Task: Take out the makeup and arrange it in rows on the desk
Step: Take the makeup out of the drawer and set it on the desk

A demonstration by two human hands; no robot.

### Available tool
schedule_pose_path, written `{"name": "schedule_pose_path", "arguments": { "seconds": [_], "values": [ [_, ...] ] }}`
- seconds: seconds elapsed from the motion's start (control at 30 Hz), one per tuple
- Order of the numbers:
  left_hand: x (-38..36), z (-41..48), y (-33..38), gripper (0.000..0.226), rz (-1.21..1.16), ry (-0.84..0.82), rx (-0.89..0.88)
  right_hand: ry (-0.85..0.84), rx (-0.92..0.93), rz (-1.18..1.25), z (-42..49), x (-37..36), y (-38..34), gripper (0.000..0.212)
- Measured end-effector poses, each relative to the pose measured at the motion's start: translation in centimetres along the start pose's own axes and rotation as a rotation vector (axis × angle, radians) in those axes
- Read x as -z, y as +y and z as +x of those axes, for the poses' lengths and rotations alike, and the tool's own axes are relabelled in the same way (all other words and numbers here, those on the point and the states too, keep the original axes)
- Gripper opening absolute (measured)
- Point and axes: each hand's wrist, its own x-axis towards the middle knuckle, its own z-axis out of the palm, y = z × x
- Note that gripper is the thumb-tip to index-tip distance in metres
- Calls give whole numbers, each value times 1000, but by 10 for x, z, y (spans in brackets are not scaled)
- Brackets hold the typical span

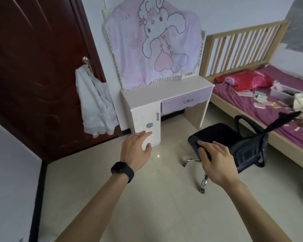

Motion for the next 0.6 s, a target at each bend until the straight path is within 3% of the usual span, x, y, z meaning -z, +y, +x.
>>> {"name": "schedule_pose_path", "arguments": {
  "seconds": [0.23, 0.6],
  "values": [
    [-62, 154, -28, 45, -6, -60, -22, -62, -73, 12, 145, -66, 27, 41],
    [-163, 383, -44, 46, -19, -165, 111, -185, -119, 52, 387, -127, 67, 38]
  ]
}}
